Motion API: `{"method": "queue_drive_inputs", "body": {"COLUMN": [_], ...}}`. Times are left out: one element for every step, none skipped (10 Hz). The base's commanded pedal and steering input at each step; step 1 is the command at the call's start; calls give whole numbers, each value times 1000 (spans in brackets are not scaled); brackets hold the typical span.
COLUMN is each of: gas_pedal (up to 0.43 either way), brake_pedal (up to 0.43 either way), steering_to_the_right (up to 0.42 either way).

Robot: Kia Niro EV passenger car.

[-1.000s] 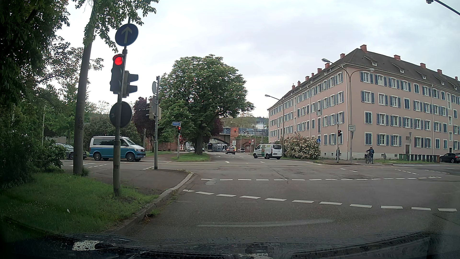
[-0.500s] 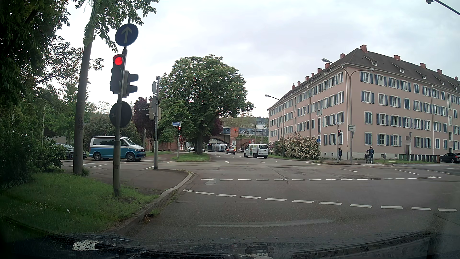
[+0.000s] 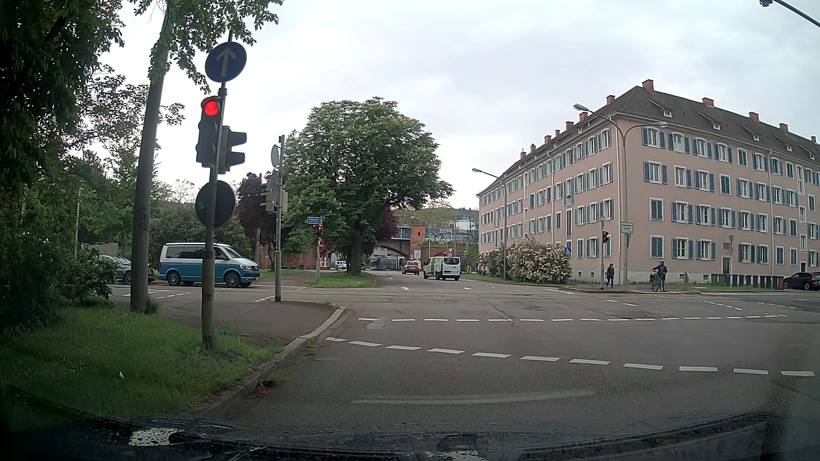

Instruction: Follow the waypoints while adhering to traffic rules and regulations

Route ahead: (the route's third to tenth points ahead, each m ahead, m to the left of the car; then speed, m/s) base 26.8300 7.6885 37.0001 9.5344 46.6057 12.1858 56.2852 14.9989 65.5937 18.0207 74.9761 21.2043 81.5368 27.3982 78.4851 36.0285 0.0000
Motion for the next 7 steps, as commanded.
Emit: {"method": "queue_drive_inputs", "body": {"gas_pedal": [0,0,0,0,0,0,0], "brake_pedal": [201,201,201,201,201,201,201], "steering_to_the_right": [7,7,7,7,7,7,7]}}
